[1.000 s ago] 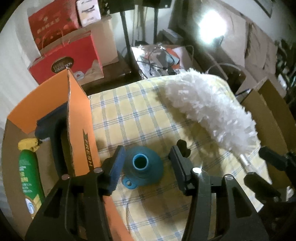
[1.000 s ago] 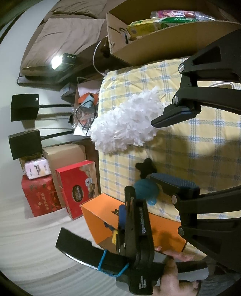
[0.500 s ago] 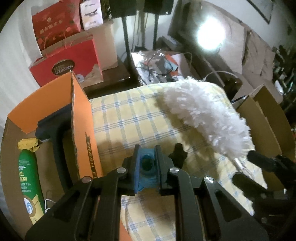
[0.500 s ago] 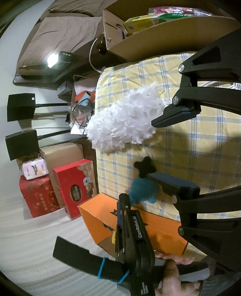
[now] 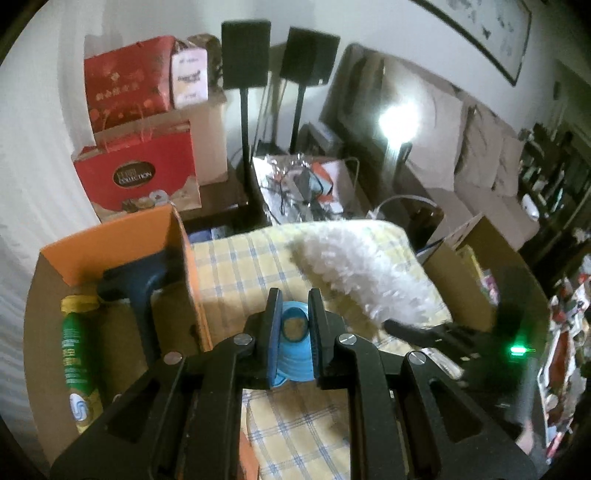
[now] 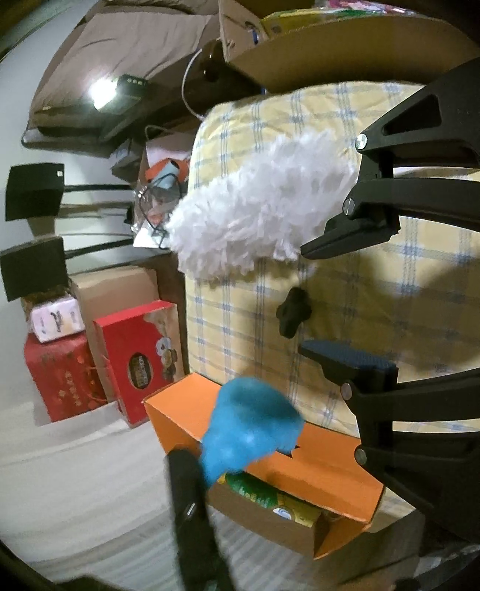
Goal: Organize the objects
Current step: 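Grasp the blue funnel with the left gripper and lift it, then carry the blue funnel with the left gripper over the orange box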
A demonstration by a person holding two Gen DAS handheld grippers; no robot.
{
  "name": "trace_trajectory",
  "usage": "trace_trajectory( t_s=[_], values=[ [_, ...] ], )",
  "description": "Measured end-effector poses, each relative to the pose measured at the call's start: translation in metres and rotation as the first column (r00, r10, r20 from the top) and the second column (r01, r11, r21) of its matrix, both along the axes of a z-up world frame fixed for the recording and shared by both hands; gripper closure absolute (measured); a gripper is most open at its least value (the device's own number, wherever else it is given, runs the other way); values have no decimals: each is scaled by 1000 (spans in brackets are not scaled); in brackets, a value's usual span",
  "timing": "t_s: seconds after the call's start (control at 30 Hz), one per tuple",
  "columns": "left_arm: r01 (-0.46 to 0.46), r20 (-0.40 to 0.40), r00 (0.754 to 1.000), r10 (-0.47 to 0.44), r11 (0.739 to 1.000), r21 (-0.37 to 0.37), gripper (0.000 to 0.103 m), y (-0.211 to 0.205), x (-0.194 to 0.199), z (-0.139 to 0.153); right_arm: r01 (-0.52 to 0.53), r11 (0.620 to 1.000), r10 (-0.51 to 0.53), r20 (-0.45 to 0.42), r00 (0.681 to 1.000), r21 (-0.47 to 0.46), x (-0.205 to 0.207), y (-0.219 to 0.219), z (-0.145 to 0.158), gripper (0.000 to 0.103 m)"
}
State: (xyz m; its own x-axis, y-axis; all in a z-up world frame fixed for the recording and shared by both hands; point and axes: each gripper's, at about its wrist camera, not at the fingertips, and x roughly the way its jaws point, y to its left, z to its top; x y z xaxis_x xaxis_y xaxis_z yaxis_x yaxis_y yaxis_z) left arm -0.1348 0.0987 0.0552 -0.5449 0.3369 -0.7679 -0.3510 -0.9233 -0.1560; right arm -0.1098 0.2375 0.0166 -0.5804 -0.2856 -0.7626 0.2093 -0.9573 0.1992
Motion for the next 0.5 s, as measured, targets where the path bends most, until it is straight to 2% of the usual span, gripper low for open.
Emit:
trace_trajectory(
  t_s=[0.2, 0.5],
  values=[
    [-15, -13, 1000, 15, 1000, 23, 90, -13, 5, 14, -30, 999, 30, 38, 999, -20, -17, -17, -15, 60],
    [-21, -15, 1000, 21, 1000, 17, 90, -18, 10, 13, -11, 1000, 12, 59, 998, -13, -34, -30, -35, 63]
  ],
)
